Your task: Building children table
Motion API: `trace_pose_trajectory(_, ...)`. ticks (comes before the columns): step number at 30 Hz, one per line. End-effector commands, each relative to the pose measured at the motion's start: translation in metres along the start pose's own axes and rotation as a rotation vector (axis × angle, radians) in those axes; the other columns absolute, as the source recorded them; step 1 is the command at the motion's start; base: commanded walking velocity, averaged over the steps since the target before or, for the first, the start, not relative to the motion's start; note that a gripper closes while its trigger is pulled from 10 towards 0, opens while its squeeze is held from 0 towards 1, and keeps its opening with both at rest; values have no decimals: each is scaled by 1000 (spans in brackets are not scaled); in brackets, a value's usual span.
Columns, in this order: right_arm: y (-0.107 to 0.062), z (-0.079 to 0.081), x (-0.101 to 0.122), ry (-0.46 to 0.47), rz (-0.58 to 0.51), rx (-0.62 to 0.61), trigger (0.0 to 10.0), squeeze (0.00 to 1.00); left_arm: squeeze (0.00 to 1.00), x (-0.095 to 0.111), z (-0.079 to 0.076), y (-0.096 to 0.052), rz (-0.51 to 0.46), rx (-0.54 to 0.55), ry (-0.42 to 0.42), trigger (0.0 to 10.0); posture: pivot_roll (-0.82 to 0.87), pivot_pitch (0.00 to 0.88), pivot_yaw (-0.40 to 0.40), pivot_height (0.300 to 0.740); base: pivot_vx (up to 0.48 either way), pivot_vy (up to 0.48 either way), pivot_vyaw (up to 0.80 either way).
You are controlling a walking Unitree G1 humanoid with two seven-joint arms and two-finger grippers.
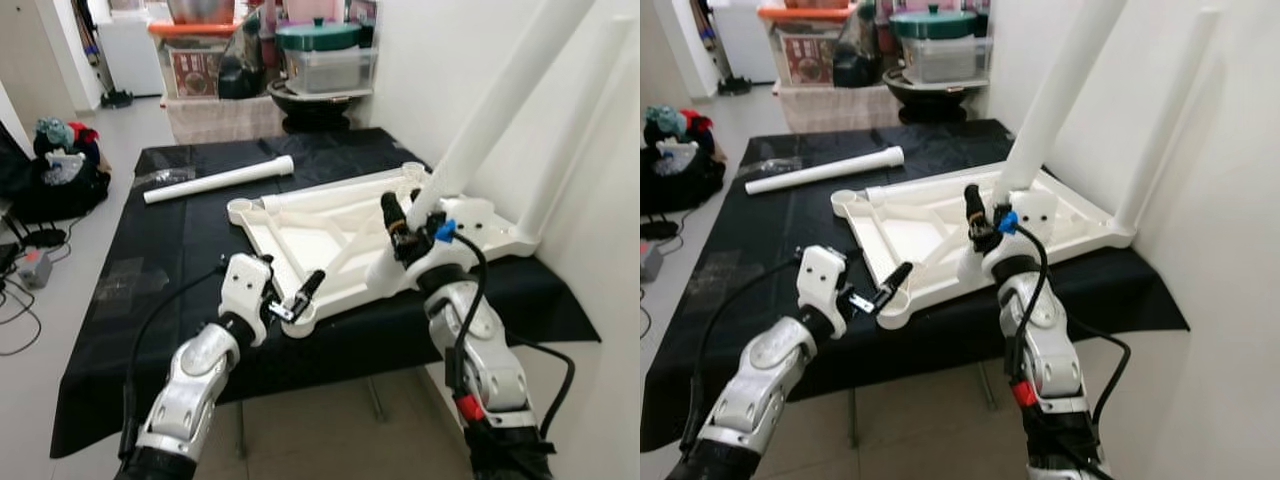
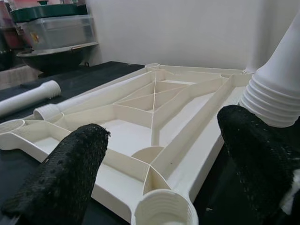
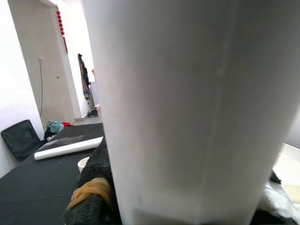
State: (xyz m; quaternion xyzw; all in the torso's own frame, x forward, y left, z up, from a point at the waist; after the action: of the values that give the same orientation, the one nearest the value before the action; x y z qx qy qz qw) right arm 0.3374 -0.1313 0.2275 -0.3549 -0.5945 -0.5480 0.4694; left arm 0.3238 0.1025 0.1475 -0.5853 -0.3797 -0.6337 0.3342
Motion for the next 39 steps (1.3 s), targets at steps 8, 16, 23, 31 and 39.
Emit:
trace_pose_trajectory(8,1,5,0,9,1,11,10000,0,0,-2,6,-3,10,17,1,10000,22,0,-47,740,0,423,0)
trace_pose_trajectory(16,-2,4,-1,14,7,9,10000,0,0,6,3,-1,-17,22,0,10000,35,0,-45,740,0,60,0)
trace_pose_trajectory(23,-2,5,-1,15,8,9,10000,0,0,8,8,-2,-18,38,-6,10000,33,0,-42,740,87,0,0)
trace_pose_trajectory(31,-1,5,2,12,2,11,10000,0,0,13,7,1,-42,32,-41,10000,25,0,-38,740,352,0,0)
trace_pose_trajectory(39,-1,3,3,5,4,8,10000,0,0,15,6,0,-54,22,-46,10000,26,0,-38,740,260,0,0)
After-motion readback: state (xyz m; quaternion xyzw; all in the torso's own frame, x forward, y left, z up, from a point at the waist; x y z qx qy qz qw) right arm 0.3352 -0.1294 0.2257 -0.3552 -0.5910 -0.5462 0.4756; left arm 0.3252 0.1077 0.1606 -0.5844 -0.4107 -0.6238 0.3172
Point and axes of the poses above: a point about 5 cm out from each wrist's last joint towards the gripper, its own y axis pointing out of the wrist towards the gripper, its own x axis along the axis of the wrist's last joint, z = x × y, the point moved 2 cm from there along y, pointing out of the wrist towards the gripper, and after that the axes turned 3 degrees about -y, right-handed, at the moved point
